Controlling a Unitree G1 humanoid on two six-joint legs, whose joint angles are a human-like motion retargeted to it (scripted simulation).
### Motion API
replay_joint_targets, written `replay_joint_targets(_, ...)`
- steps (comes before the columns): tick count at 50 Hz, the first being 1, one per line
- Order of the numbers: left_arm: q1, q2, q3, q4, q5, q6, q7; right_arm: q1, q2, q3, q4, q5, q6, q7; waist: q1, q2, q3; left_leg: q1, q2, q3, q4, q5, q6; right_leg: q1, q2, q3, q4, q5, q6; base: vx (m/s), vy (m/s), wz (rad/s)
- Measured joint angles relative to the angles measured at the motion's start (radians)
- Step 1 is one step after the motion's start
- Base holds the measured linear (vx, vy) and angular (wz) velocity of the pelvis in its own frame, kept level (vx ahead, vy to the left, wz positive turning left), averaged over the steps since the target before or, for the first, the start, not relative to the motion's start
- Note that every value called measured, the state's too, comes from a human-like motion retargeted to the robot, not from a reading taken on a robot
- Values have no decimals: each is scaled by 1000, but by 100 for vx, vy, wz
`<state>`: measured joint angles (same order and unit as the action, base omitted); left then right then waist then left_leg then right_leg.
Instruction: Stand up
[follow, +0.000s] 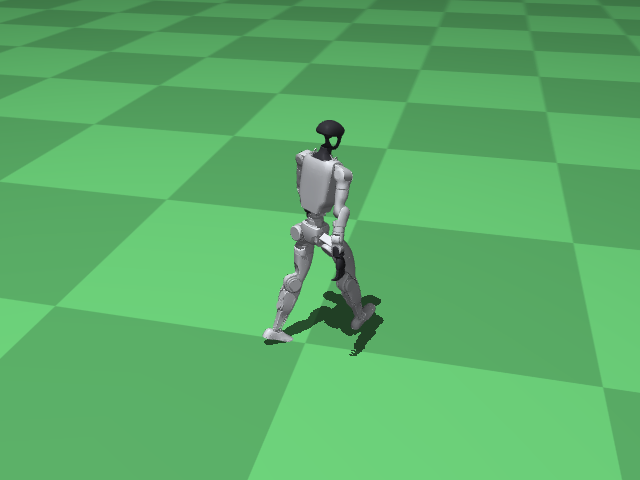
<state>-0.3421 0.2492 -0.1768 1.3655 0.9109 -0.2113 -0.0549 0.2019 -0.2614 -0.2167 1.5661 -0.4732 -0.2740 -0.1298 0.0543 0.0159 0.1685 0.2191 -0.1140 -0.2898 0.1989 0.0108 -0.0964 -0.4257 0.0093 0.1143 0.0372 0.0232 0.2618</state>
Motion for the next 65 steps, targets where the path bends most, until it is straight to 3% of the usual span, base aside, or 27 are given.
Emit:
replay_joint_targets(3,-9,-13,-24,-35,0,-23,1,26,2,-7,0,3,-5,0,-18,-26,-13,43,-56,-30,11,87,-41,15,-37,58,-12,14,-10,74,26,50)
replay_joint_targets(5,-6,-12,-39,-66,2,-34,-3,9,-1,-13,12,1,10,14,-13,-27,-36,30,-89,-37,117,167,-113,4,-42,68,31,69,-69,145,13,13)
replay_joint_targets(7,18,-19,-39,-78,30,-39,8,-13,-11,-20,24,-2,23,38,6,-32,-41,2,-159,17,249,329,-165,2,-27,195,124,20,-98,105,46,-37)
replay_joint_targets(8,22,-22,-41,-76,39,-35,20,-38,-23,-21,28,0,31,57,18,-28,-32,-39,-193,95,353,395,-165,-11,-44,151,200,-34,-111,95,74,-44)
replay_joint_targets(11,45,-12,-62,-40,50,-17,32,-94,-42,-6,27,28,46,93,34,-61,-24,-202,-220,291,624,482,-165,26,-129,160,264,-127,-106,90,43,-6)
replay_joint_targets(16,144,19,-40,8,135,33,12,-156,-31,13,-36,54,38,88,27,-94,-21,-397,-219,285,774,296,-165,170,-140,90,245,-188,-182,81,-13,40)
replay_joint_targets(18,196,28,-9,27,152,59,34,-186,-30,28,-73,52,29,80,58,-106,-6,-463,-247,256,728,212,-165,236,-131,98,222,-198,-201,43,-7,-59)
replay_joint_targets(21,264,53,30,74,131,89,52,-235,-25,63,-127,48,11,64,97,-101,-4,-555,-204,192,570,138,-149,319,-74,100,165,-175,-243,69,-9,-55)
replay_joint_targets(28,408,77,152,187,99,159,-3,-336,-30,125,-188,5,-14,31,165,-49,1,-620,-26,162,-45,190,128,497,28,152,120,-158,-254,66,15,-54)
replay_joint_targets(32,478,77,220,230,100,195,-12,-356,-16,153,-170,-15,-16,25,162,-52,-33,-617,11,263,-176,157,187,560,52,178,132,-150,-244,85,36,-23)
replay_joint_targets(35,503,77,255,253,86,215,-14,-347,-1,185,-143,-13,-23,29,192,-71,-53,-613,9,304,-84,170,190,590,63,224,171,-90,-221,59,24,-69)
replay_joint_targets(36,505,75,262,259,82,225,-18,-339,4,193,-122,-15,-21,33,200,-84,-64,-608,-10,239,-71,169,188,597,63,227,197,-30,-204,87,48,-63)
replay_joint_targets(37,505,74,268,264,76,233,-23,-331,8,201,-99,-19,-17,37,209,-97,-71,-608,-25,199,-49,163,182,603,62,231,227,41,-174,108,65,-57)
replay_joint_targets(40,477,73,247,270,49,233,-44,-310,11,216,-20,-38,5,43,226,-107,-68,-597,-50,169,37,104,145,596,79,223,378,284,-8,79,42,-28)
replay_joint_targets(42,426,79,205,265,28,221,-61,-307,9,222,26,-49,18,42,231,-50,-75,-563,29,162,98,42,111,545,153,108,518,341,0,52,0,-6)
replay_joint_targets(44,370,66,158,237,34,206,-73,-276,-1,216,49,-68,36,33,240,-11,-101,-517,60,147,103,-10,93,442,150,4,684,277,0,58,42,20)
replay_joint_targets(45,354,50,138,218,47,199,-73,-244,-7,206,50,-80,43,24,236,-2,-117,-489,44,158,77,-6,110,396,128,2,755,192,0,56,72,94)
replay_joint_targets(48,266,21,84,127,105,166,-76,-169,-10,158,44,-56,41,9,209,24,-123,-417,15,91,53,-17,122,277,126,-34,835,83,-35,48,38,151)
replay_joint_targets(54,80,-22,-59,-52,97,38,-45,-67,-4,104,64,48,33,32,194,17,-110,-285,-22,-22,18,-36,130,116,43,-16,662,-4,-16,54,18,161)
replay_joint_targets(58,-10,-57,-141,-139,89,-32,-18,-42,0,84,87,56,49,53,186,-25,-67,-194,-83,-115,21,-50,128,86,-21,148,387,19,-4,51,3,184)
replay_joint_targets(62,-43,-76,-211,-169,101,-67,9,-29,7,84,73,48,52,46,126,-22,-2,-69,-89,-275,81,-97,105,174,44,494,166,25,0,58,-13,251)
replay_joint_targets(65,-40,-82,-251,-150,125,-74,13,-30,7,84,52,45,52,41,88,-20,42,32,-75,-394,112,-122,82,271,72,637,89,129,0,75,-26,249)
